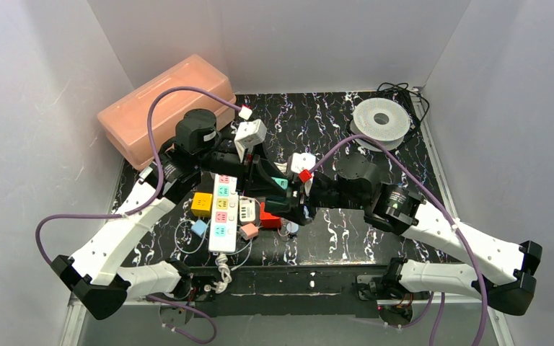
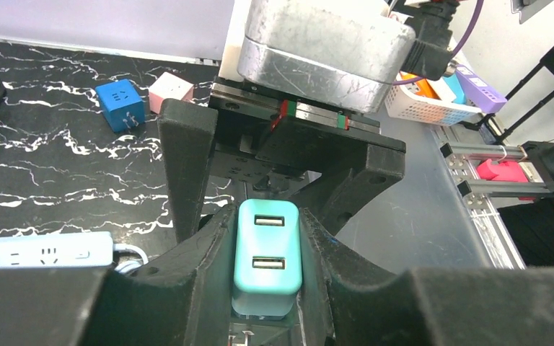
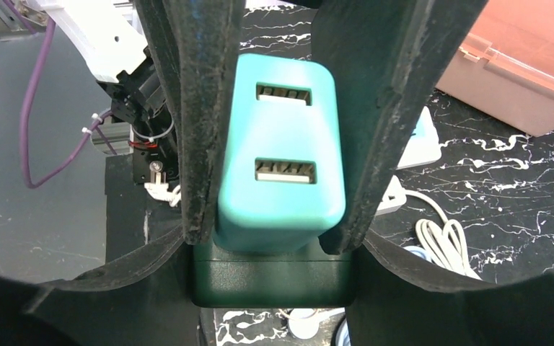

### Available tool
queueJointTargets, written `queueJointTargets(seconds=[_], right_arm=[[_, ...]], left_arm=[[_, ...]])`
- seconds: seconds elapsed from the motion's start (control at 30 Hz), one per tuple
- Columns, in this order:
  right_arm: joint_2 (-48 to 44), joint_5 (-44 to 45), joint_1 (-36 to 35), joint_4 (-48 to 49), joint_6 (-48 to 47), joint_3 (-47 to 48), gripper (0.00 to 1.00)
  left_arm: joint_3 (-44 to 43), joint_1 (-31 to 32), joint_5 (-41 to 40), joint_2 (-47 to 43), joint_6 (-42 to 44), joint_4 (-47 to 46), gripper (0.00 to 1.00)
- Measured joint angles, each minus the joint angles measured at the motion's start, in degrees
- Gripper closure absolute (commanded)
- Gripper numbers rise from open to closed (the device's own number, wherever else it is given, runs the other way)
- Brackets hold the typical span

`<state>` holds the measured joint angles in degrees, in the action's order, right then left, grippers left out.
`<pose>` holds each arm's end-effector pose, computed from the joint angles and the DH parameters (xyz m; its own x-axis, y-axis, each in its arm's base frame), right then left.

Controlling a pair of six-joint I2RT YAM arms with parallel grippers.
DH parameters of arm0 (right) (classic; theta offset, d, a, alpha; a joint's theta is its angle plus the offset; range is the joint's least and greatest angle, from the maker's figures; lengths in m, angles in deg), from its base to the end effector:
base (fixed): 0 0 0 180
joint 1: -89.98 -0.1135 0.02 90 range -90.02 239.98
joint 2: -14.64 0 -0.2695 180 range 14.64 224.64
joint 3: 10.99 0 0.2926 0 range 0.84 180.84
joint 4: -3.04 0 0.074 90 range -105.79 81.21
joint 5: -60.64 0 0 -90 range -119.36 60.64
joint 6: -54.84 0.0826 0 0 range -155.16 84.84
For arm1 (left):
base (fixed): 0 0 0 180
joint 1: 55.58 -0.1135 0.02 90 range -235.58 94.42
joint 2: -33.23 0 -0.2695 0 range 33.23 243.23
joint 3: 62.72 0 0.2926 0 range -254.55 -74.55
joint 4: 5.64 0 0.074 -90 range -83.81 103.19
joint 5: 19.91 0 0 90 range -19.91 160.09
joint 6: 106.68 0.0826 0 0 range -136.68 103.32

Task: Pull the plug off the socket
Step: Remove the plug from the socket.

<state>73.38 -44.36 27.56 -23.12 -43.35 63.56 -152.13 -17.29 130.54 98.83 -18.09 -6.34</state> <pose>0.1259 0.2873 0.3960 0.0564 -0.1892 -0.9803 -0.9760 0.1966 -0.0941 0.1758 -0.2304 0.5247 0.3027 -0.2544 -0.9185 0.9346 -0.1097 0.3384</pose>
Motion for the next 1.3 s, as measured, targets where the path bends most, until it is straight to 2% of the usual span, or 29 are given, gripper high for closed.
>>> queueJointTargets(seconds=[0.17, 0.2, 0.23, 0.27, 0.3, 0.33, 0.6, 0.9, 1.13, 1.3], right_arm=[[-0.44, -0.37, 0.04, 2.19, 1.25, -1.53, 0.98], [-0.55, -0.37, 0.04, 2.38, 1.42, -1.68, 0.89], [-0.68, -0.37, 0.02, 2.45, 1.64, -1.79, 0.72], [-0.81, -0.35, 0.02, 2.54, 1.84, -1.84, 0.37], [-1.05, -0.33, 0.02, 2.71, 2.03, -1.97, 0.27], [-1.38, -0.31, 0.02, 3.30, 2.25, -2.36, 0.25], [-4.63, -0.39, -0.02, 12.22, 3.06, -6.64, 0.18], [-5.05, -0.13, -0.02, 22.47, 5.27, -9.90, 0.16], [-13.68, 1.40, 0.94, 29.81, 11.23, -18.08, 0.15], [-13.40, -1.66, 3.85, 35.87, 15.13, -18.73, 0.14]], left_arm=[[-0.61, 0.00, -0.02, 0.37, -0.11, 1.40, 1.00], [-0.68, 0.00, -0.02, 0.37, -0.11, 1.55, 1.00], [-0.79, 0.02, -0.04, 0.37, -0.09, 1.75, 1.00], [-0.87, 0.11, -0.07, 0.37, -0.09, 1.70, 1.00], [-0.94, 0.13, -0.07, 0.35, -0.09, 1.66, 1.00], [-1.07, 0.17, -0.07, 0.35, -0.09, 1.62, 1.00], [-1.73, -0.09, -1.77, 0.39, -2.75, 2.03, 1.00], [-4.57, -0.09, -2.86, 0.55, -4.50, 1.29, 1.00], [-7.78, -0.13, -3.30, 0.72, -5.03, 1.14, 1.00], [-9.64, -0.15, -4.55, 0.76, -5.92, 0.59, 1.00]])
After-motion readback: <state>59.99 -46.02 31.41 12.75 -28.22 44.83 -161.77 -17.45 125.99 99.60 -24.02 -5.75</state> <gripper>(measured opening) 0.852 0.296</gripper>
